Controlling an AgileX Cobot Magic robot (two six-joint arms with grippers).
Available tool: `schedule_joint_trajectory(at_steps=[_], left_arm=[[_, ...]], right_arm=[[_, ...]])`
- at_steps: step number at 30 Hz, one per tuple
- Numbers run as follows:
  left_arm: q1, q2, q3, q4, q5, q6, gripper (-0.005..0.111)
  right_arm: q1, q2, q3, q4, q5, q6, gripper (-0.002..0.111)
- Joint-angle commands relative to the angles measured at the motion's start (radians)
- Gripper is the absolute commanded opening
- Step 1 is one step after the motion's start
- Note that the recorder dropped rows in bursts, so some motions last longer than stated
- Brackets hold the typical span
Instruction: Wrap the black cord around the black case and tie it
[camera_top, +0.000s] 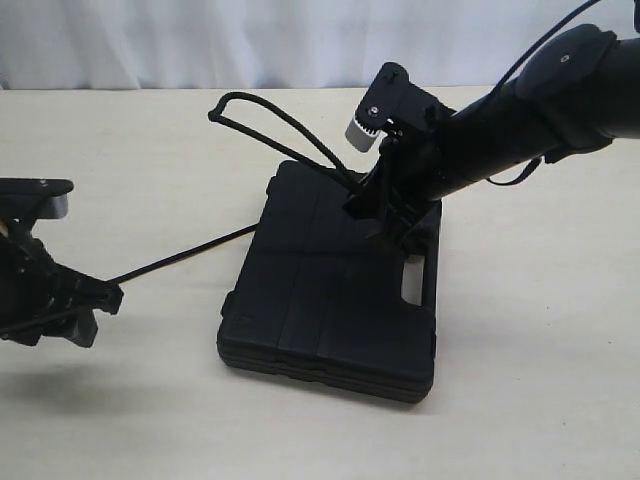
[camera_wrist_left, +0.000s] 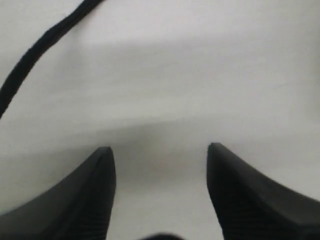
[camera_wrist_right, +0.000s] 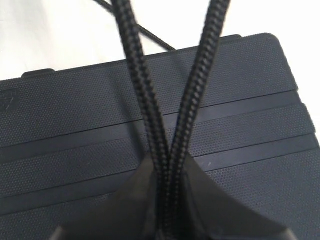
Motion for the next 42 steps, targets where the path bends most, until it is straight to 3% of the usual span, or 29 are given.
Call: schedule_joint_trajectory(at_steps=[1,7,13,21,26,27,30,33,35,39,42], left_arm=[[0.043,0.0,0.051,0.008,-0.133,-0.086,0.052],[0.148,0.0,0.086,-0.006,-0.175,-0.085,0.052],[0.231,0.0,0.096,-0.068,-0.326,-0.085,0.052],[0.259,0.093,0.093,-0.066,-0.514,-0.077,0.052],[0.257,0.218,0.093,-0.06,-0.749,-0.075,0.052],[0.257,0.223,0.09,-0.06,-0.774,-0.075,0.049],[0.25,0.258,0.053,-0.06,-0.784,-0.079,0.027],[0.199,0.277,0.046,-0.054,-0.814,-0.077,0.006],[0.159,0.259,0.029,0.082,-0.827,-0.077,0.0],[0.049,0.197,-0.035,0.494,-0.781,-0.075,0.0],[0.004,0.195,-0.046,0.731,-0.804,-0.075,0.0]], right_arm=[[-0.001,-0.012,0.0,0.017,0.039,0.007,0.004],[-0.001,-0.012,0.0,0.017,0.031,0.007,0.004],[-0.001,-0.012,0.0,0.017,0.029,0.003,0.004],[-0.001,-0.012,0.0,0.017,0.025,0.004,0.004],[-0.001,-0.012,0.0,0.017,0.014,0.004,0.004],[-0.001,-0.012,0.0,0.017,0.007,0.004,0.004],[-0.001,-0.012,0.0,0.017,-0.026,0.004,0.004],[-0.001,-0.012,0.0,0.017,-0.032,0.004,0.004],[-0.001,-0.012,0.0,0.029,-0.031,0.004,0.004],[-0.001,-0.012,0.0,0.073,-0.033,0.004,0.004],[-0.001,-0.012,0.0,0.073,-0.033,0.004,0.004]])
